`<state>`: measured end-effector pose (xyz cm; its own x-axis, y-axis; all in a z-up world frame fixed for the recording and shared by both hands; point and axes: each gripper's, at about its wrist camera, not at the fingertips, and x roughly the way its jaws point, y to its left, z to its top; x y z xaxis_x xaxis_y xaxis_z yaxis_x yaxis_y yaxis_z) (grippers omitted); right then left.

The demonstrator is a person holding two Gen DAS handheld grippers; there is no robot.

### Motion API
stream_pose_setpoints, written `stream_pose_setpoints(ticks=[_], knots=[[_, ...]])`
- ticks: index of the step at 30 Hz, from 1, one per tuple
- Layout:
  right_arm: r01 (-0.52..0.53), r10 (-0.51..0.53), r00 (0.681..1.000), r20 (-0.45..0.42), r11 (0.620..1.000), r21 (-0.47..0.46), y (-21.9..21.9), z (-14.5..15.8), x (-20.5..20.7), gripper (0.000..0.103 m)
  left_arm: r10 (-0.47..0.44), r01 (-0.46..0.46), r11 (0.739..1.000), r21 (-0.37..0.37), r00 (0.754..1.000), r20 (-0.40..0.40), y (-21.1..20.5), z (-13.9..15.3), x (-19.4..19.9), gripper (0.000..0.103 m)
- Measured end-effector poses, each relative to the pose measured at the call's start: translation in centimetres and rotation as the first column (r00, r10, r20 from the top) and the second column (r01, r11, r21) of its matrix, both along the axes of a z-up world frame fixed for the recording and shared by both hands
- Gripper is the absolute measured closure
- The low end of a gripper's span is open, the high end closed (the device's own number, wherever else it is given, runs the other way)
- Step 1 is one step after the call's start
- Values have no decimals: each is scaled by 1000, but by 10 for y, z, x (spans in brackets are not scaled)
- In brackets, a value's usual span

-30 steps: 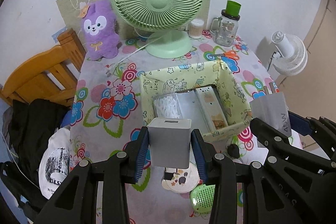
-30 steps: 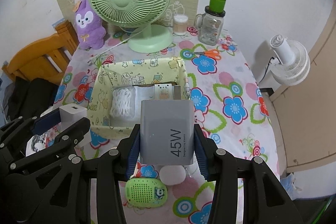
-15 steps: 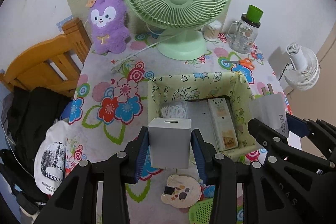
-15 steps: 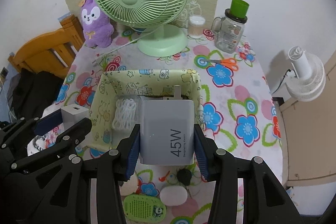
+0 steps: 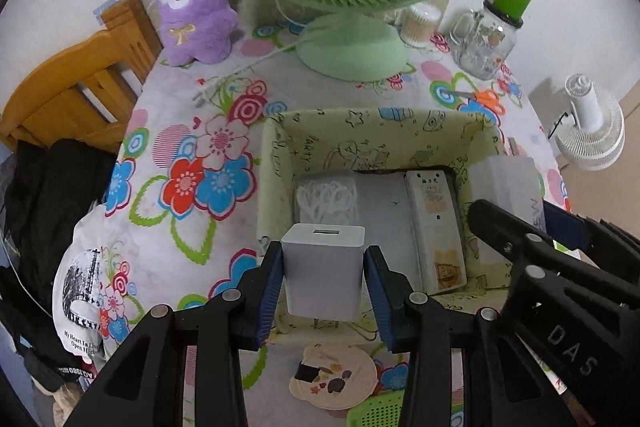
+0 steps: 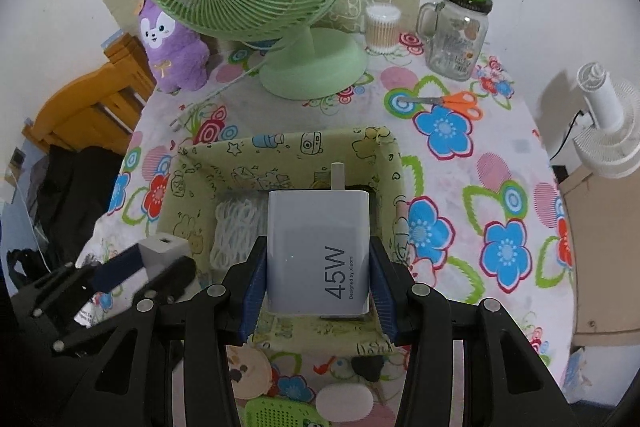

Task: Organize rigid objects
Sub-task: 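Carry white cube over box with left tool while right tool carries white charger in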

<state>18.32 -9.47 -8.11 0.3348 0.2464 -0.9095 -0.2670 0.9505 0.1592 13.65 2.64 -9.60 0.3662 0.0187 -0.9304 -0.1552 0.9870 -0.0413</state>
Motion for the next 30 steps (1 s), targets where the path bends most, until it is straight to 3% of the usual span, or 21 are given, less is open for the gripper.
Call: stream_pose_setpoints(ticks=[16, 23, 30], knots=[[-66, 66, 994, -82, 998, -3, 21, -34, 16, 53, -13, 14, 1000, 11, 998, -62, -6, -26, 14, 59], [-69, 68, 992, -102, 998, -13, 23, -42, 19, 53, -61, 59, 998, -27, 995, -74, -13, -29, 16, 32], [-66, 63, 991, -119, 998, -18, 24, -50, 25, 53, -109, 107, 994, -33, 991, -72, -20, -31, 17, 20]])
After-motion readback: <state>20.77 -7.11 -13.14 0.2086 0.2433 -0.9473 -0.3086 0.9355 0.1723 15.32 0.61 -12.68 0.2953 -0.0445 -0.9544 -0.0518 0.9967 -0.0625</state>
